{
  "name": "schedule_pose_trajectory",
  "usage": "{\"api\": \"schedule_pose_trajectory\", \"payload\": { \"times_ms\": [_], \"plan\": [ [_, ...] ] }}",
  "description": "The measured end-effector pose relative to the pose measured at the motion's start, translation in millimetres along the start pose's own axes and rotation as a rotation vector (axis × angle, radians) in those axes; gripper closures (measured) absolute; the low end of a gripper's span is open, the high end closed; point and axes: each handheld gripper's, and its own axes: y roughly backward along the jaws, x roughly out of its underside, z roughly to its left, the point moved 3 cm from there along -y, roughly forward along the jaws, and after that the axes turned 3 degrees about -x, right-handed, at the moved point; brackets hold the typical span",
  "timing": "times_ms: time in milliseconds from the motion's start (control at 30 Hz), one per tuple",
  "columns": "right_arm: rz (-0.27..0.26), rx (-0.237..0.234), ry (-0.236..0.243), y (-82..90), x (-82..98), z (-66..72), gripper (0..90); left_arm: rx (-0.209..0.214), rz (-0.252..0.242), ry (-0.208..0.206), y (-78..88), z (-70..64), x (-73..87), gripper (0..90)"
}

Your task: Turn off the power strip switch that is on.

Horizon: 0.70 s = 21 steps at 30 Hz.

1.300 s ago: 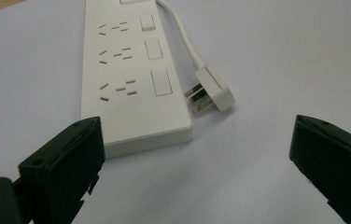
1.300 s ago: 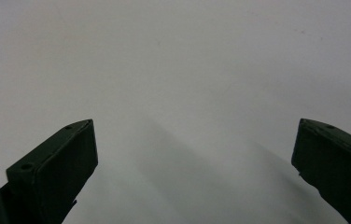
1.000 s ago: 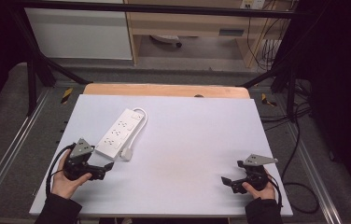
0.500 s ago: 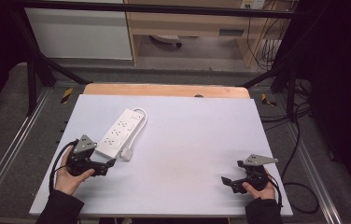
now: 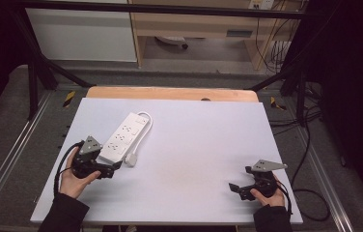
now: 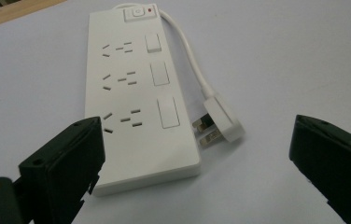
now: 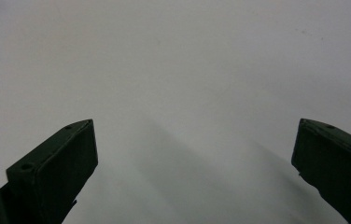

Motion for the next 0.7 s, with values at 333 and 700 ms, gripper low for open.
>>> {"api": "schedule_pose_trajectory", "payload": {
  "times_ms": [333, 700],
  "plan": [
    [0.001, 0.002, 0.0, -0.1, 0.1, 0.0, 0.9, 0.003, -0.002, -0.005, -4.3, -2.1, -9.1, 3.3],
    [0.003, 0.002, 0.001, -0.2, 0.1, -0.2, 0.8, -0.001, 0.001, -0.003, -8.8, 0.0, -14.9, 3.3]
  ]
}}
